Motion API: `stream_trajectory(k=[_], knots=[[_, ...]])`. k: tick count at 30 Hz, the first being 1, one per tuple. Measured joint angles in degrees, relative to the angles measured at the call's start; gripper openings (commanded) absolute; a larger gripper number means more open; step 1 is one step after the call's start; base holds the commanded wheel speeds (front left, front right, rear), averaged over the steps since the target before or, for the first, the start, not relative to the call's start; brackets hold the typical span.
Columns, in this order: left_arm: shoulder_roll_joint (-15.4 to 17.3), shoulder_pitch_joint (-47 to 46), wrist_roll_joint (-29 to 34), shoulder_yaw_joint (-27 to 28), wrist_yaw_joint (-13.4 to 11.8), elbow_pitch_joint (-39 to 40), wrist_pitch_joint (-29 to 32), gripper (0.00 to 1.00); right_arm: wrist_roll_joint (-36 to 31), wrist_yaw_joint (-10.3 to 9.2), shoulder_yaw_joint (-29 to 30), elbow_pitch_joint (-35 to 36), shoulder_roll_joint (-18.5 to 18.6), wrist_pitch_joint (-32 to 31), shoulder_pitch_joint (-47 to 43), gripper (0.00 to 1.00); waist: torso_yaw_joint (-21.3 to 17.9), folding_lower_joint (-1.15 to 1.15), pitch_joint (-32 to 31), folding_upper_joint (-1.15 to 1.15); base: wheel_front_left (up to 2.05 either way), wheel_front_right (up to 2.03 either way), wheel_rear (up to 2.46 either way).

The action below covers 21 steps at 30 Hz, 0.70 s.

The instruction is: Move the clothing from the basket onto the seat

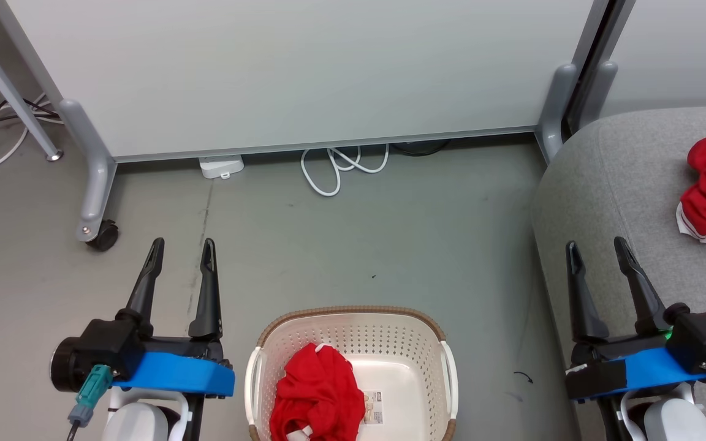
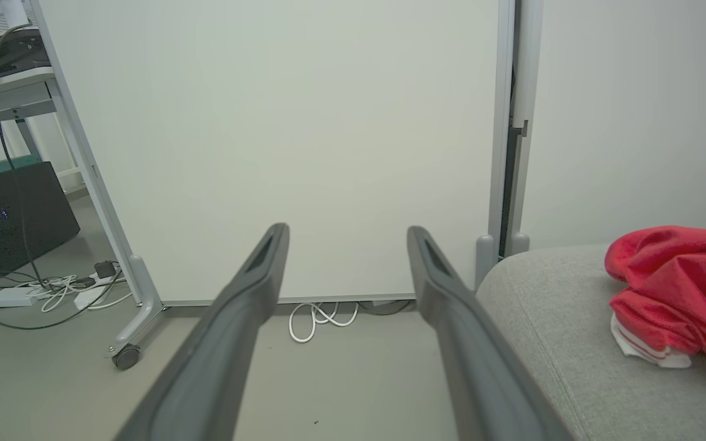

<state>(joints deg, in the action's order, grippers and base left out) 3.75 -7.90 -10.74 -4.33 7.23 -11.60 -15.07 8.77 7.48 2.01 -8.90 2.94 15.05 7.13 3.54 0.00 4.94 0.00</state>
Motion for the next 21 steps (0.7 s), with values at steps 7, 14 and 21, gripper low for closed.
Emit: stream_trajectory(k=[7, 14, 21], knots=[[0.1, -0.1, -0.1, -0.7, 0.2, -0.1, 0.0, 1.00, 0.0, 0.00, 0.1, -0.1, 0.0, 0.0, 0.0, 1.00, -0.1, 0.00, 0.2, 0.00, 0.00, 0.00, 0.00], [2.2, -3.7, -1.3, -6.6, 0.2, -3.7, 0.0, 1.00, 0.1, 0.00, -0.4, 0.1, 0.0, 0.0, 0.8, 1.00, -0.4, 0.01, 1.6, 0.00, 0.00, 0.00, 0.00], [5.6, -11.0, -2.9, -15.9, 0.2, -10.2, 0.0, 1.00, -0.1, 0.00, -1.2, 0.9, 0.0, 0.0, 3.6, 1.00, -1.5, 0.01, 4.6, 0.00, 0.00, 0.00, 0.00]])
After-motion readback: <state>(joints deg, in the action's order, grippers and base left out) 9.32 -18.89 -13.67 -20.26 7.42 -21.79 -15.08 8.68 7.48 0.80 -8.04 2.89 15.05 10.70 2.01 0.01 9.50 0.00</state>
